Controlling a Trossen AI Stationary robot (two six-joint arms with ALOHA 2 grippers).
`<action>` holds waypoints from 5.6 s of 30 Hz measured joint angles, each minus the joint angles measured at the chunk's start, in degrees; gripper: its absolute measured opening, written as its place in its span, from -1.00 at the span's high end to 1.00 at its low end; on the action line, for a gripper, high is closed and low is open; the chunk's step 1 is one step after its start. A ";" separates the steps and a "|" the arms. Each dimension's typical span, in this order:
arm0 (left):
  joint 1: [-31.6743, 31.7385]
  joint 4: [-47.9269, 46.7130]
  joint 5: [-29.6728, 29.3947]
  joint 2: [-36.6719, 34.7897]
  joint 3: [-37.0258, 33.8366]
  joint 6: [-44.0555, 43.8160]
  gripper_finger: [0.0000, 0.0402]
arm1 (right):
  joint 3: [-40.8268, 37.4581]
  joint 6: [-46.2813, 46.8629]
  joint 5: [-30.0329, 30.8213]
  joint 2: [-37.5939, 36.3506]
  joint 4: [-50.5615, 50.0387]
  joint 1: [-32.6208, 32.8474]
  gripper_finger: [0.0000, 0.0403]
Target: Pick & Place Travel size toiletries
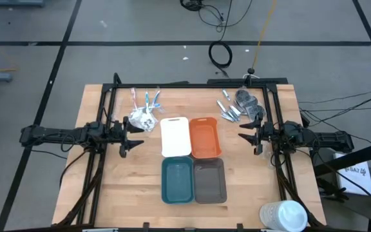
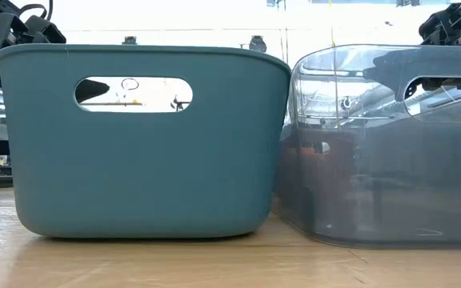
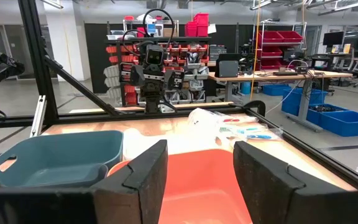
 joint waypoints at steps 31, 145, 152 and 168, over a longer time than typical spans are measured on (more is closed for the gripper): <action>0.22 0.02 -5.36 0.02 0.00 21.80 -0.27 | 0.01 0.02 0.00 0.01 0.00 0.01 0.15; 4.54 -26.05 -12.39 36.77 34.09 -17.72 0.96 | 0.02 0.00 0.00 0.00 -0.02 0.02 0.13; -7.53 -8.81 -0.55 38.98 34.11 -11.74 0.96 | 0.02 0.01 0.00 0.02 0.00 0.00 0.14; -18.97 8.00 2.69 65.62 34.07 -13.49 0.98 | 0.00 0.02 0.00 0.00 -0.11 0.00 0.13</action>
